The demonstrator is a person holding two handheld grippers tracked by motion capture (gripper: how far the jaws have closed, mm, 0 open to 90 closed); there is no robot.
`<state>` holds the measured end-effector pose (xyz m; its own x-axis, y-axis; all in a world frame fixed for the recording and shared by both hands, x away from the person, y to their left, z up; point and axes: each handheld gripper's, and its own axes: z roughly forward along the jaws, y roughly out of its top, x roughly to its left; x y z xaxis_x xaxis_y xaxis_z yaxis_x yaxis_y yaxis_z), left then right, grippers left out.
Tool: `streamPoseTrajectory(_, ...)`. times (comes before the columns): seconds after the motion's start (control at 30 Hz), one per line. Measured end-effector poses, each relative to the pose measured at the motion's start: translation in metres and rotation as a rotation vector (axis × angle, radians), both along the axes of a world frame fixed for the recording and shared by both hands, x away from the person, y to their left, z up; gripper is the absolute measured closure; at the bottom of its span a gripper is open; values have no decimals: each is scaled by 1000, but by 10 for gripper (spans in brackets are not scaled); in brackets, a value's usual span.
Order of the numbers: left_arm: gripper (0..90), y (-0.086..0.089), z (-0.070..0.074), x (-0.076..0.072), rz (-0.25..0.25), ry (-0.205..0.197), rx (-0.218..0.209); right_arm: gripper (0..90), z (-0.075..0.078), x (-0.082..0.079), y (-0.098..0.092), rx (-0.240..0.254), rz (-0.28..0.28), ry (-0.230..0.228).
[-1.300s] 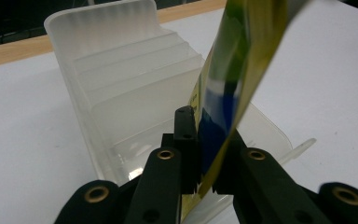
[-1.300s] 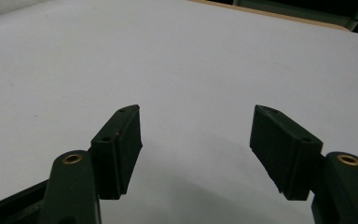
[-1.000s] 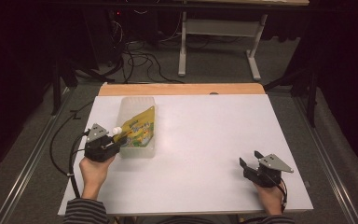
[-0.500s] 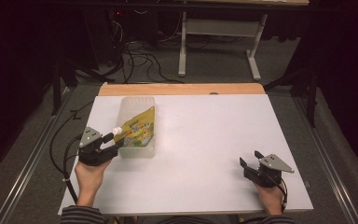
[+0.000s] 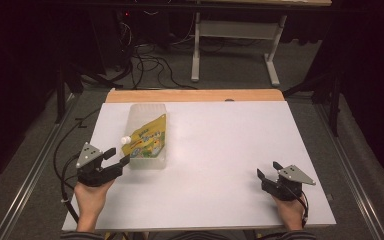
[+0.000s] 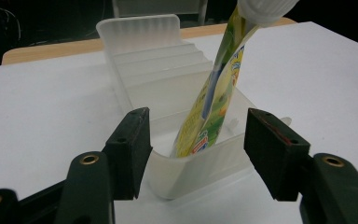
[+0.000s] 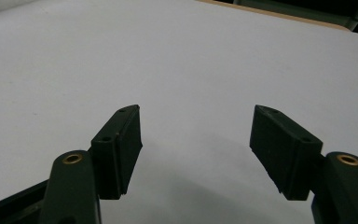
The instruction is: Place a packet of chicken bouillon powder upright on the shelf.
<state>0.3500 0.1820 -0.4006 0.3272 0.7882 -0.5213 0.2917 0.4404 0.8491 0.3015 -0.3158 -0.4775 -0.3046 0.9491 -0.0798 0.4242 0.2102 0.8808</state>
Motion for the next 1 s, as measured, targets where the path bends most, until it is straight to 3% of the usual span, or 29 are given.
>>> streamPoseTrajectory(0.27,383,0,-2,-9,31,-8,-5,345,0,0,0,-1,-1,0)
streamPoseTrajectory(0.6,389,-4,-5,-22,-7,4,-30,345,0,0,0,-2,-3,-1)
streamPoseTrajectory(0.7,402,-7,-7,-26,-29,31,-34,344,0,0,0,-4,0,-1)
streamPoseTrajectory(1.0,390,-20,-10,-38,-63,22,-22,344,0,0,0,-1,-2,-1)
